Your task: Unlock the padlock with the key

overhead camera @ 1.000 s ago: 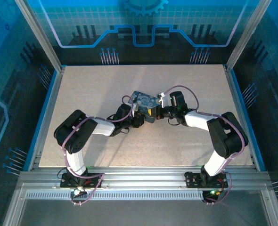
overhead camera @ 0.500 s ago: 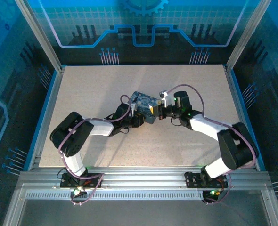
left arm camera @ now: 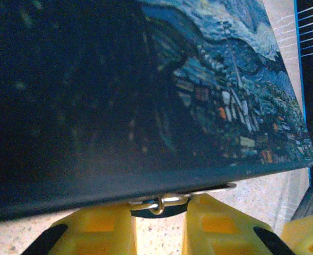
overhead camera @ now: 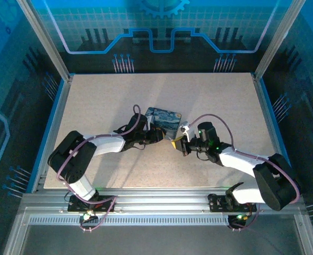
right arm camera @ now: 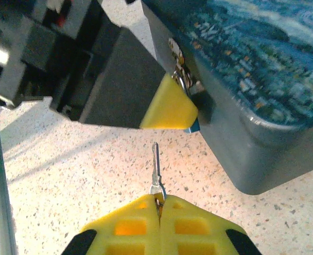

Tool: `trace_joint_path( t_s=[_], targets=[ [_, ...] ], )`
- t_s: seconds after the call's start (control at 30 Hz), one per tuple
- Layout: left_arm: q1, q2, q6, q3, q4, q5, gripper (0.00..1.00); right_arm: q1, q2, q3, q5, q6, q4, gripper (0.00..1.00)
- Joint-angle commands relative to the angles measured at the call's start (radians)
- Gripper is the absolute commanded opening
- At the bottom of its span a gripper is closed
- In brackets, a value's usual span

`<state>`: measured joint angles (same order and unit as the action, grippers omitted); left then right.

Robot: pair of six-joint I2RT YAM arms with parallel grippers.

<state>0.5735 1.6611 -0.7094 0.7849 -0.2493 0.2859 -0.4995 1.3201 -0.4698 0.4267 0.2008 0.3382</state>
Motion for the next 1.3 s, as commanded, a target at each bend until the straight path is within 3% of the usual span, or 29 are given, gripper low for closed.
trace_joint_path(
  t_s=[0.0,0.57,1.27],
  targets=[
    [0.008,-0.047,-0.038,0.043,0.021,0.055,0.09,-0.019,0.016,0.026,0.020,-0.038,0.076,0.00],
    [0.008,-0.064,-0.085,0.036,0.018,0.080,0.09,-0.058,0.207,-0.004,-0.069,-0.066,0.226,0.00],
    [0.007,-0.062,-0.088,0.032,0.018,0.080,0.08,-0.058,0.267,-0.044,-0.089,-0.075,0.277,0.00]
  ],
)
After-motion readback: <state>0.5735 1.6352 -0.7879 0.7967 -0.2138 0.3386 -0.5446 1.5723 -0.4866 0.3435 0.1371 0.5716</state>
